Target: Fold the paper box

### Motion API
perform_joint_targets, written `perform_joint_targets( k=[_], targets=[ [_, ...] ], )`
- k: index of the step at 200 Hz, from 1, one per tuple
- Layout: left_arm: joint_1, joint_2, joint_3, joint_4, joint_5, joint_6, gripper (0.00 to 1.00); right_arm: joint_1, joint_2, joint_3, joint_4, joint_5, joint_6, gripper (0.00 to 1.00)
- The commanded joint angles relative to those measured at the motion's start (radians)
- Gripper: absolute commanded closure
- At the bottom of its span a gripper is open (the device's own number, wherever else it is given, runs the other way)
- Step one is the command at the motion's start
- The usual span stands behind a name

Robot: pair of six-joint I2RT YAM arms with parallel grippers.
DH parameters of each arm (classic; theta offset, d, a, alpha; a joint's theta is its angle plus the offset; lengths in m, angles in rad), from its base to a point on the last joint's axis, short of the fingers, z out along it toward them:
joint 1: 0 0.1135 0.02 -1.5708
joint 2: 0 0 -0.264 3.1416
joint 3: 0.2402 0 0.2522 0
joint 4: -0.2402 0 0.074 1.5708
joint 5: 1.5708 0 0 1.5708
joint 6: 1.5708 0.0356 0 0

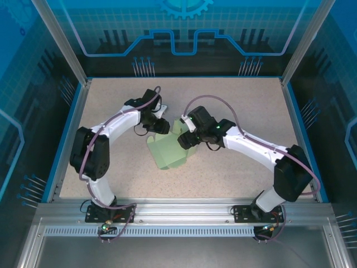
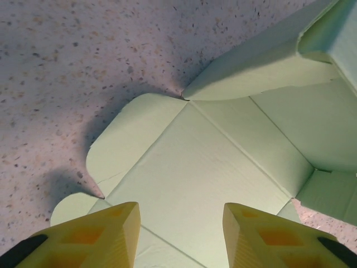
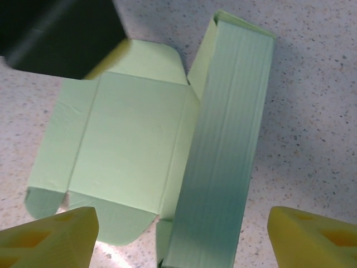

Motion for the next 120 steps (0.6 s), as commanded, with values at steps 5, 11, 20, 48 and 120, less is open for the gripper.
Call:
perform_joint_targets(
  k=[5, 11, 20, 48, 120],
  targets=[
    [0.01, -0.086, -0.07, 0.112, -0.009, -0.064, 0.55, 0.002, 0.057, 0.066, -0.078, 0.051, -0.026, 0.18],
    [0.01, -0.097, -0.082, 0.122, -0.019, -0.069, 0.55, 0.001, 0.066, 0.07, -0.084, 0.051, -0.029, 0.18],
    [0.009, -0.112, -0.102, 0.139, -0.031, -0.076, 0.55, 0.0, 0.077, 0.071, -0.093, 0.05, -0.032, 0.18],
    [0.009, -0.158, -0.165, 0.203, -0.037, -0.106, 0.55, -0.015, 0.101, 0.07, -0.112, -0.016, -0.045, 0.18],
    [0.01, -0.201, -0.218, 0.24, -0.033, -0.121, 0.55, -0.06, 0.15, 0.063, -0.132, -0.113, -0.07, 0.26]
  ],
)
